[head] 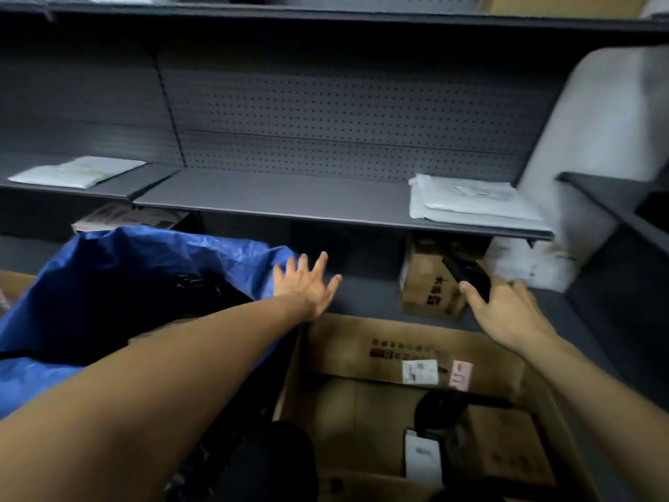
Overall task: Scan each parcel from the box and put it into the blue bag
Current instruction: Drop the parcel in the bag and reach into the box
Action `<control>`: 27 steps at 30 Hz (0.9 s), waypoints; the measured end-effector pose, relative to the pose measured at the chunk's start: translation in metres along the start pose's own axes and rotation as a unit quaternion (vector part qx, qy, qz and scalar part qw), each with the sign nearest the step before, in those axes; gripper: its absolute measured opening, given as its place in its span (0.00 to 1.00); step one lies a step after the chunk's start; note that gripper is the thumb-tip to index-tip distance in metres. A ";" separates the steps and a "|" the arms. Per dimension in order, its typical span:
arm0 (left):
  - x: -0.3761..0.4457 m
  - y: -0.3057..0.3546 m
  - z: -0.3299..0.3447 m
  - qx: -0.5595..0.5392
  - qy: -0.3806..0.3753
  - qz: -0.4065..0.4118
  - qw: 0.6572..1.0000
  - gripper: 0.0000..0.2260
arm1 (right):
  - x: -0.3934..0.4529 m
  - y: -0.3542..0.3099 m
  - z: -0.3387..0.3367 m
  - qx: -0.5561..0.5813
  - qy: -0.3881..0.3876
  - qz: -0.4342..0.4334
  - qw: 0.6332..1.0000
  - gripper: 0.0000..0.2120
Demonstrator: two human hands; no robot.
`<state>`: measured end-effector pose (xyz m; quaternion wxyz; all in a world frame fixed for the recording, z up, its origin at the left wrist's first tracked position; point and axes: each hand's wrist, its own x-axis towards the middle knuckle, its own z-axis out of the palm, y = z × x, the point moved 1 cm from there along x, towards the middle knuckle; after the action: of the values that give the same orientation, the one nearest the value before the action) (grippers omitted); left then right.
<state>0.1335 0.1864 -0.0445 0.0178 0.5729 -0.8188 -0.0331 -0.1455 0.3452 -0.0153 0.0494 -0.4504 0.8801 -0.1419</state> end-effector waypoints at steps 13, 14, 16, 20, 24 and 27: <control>0.006 0.136 0.062 0.025 -0.051 0.126 0.990 0.31 | -0.003 0.144 0.014 0.011 -0.005 0.118 0.993 0.36; 0.007 0.141 0.067 0.028 -0.055 0.131 0.989 0.31 | -0.002 0.149 0.016 0.012 -0.003 0.119 0.993 0.36; 0.009 0.158 0.083 0.035 -0.064 0.148 0.986 0.32 | -0.001 0.162 0.023 0.018 -0.007 0.130 0.991 0.36; 0.015 0.185 0.116 0.043 -0.069 0.181 0.980 0.32 | 0.002 0.182 0.046 0.023 -0.018 0.139 0.990 0.35; 0.017 0.205 0.153 0.046 -0.082 0.205 0.974 0.32 | 0.006 0.197 0.076 0.051 -0.034 0.137 0.989 0.34; 0.020 0.218 0.187 0.051 -0.101 0.220 0.969 0.32 | 0.011 0.211 0.103 0.044 -0.051 0.148 0.987 0.34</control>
<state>-0.0903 0.2489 -0.2146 -0.0871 0.3722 -0.9230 -0.0446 -0.2941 0.4323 -0.1752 0.1345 -0.3193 0.9263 -0.1483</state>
